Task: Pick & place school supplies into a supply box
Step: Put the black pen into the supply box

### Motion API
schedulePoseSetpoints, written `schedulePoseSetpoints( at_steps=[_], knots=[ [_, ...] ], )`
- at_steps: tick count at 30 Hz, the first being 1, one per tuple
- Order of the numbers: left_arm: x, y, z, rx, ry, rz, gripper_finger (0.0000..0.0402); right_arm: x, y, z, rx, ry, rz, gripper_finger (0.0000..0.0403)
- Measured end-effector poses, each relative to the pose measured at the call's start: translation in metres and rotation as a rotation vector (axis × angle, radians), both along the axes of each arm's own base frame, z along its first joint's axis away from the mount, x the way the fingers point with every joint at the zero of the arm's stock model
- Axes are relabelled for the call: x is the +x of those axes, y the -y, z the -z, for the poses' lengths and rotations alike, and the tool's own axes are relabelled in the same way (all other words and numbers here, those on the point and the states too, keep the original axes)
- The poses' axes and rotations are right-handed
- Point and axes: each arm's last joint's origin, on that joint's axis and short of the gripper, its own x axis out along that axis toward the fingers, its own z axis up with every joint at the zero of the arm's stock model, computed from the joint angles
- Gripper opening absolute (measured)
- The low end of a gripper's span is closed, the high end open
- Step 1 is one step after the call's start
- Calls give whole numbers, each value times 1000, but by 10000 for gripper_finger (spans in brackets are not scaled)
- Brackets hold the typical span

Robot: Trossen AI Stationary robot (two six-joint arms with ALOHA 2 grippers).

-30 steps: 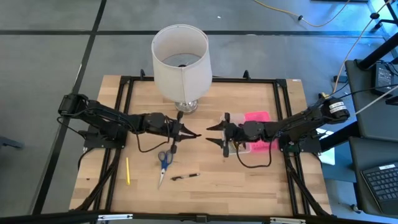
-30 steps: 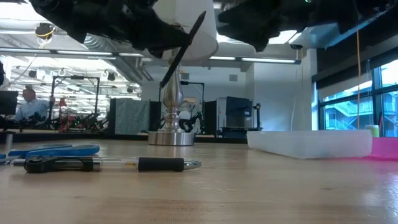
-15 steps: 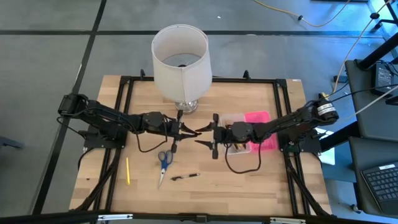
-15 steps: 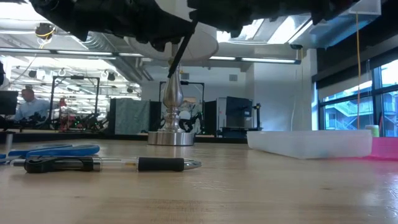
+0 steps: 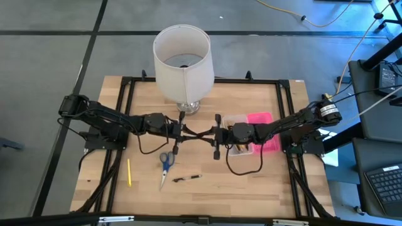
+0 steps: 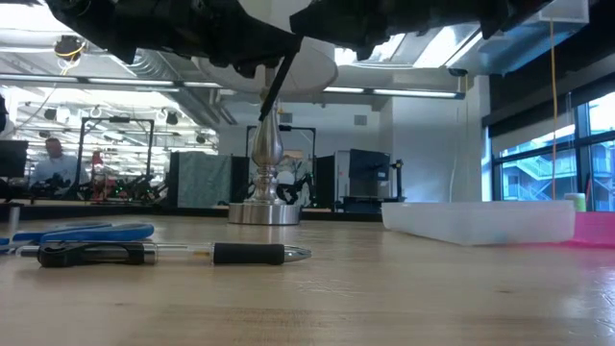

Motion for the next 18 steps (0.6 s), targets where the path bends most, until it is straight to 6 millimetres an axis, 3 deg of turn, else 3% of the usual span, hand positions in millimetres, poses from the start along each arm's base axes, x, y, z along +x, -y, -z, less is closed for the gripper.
schedulePoseSetpoints(
  at_steps=[7, 18],
  knots=[
    [0, 0, 2, -6, -20, -6, 36, 0, 0, 1, 2, -16, 1, 40],
    [-3, -7, 16, 2, -168, -36, 109, -4, 3, 13, 30, -143, 98, 42]
  ],
)
